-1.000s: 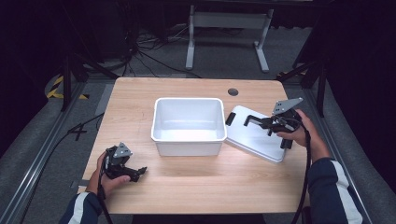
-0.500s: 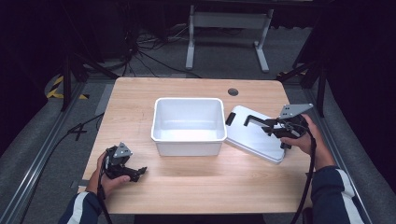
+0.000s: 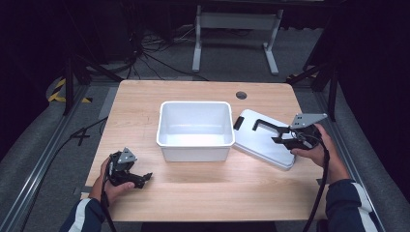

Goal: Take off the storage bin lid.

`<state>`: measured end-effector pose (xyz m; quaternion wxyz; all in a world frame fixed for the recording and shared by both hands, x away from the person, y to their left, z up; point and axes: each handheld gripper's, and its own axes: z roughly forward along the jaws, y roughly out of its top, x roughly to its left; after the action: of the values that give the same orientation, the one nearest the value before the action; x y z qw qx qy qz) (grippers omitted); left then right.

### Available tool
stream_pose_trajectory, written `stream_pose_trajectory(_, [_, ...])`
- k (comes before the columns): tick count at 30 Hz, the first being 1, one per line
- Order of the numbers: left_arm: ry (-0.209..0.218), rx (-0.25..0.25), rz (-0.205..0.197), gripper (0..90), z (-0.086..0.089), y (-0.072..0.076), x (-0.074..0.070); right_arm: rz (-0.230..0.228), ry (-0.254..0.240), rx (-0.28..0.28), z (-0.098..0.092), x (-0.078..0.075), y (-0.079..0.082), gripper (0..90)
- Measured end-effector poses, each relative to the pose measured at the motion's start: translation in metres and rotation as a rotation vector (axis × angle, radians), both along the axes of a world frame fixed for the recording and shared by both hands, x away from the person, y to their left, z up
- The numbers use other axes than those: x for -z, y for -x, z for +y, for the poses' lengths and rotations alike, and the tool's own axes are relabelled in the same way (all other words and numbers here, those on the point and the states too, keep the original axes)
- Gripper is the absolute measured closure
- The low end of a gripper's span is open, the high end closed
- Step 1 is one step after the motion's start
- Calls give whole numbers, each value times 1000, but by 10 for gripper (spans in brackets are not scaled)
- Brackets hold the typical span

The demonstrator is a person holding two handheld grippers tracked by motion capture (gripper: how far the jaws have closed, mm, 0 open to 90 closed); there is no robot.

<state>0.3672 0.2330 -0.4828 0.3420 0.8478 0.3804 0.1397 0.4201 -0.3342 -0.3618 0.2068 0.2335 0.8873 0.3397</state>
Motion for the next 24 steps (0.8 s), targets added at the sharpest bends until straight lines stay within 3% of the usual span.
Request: stream_pose_trajectory(24, [-4,4,-3,6,0,0,0,12,57,50,-8,9,38,470])
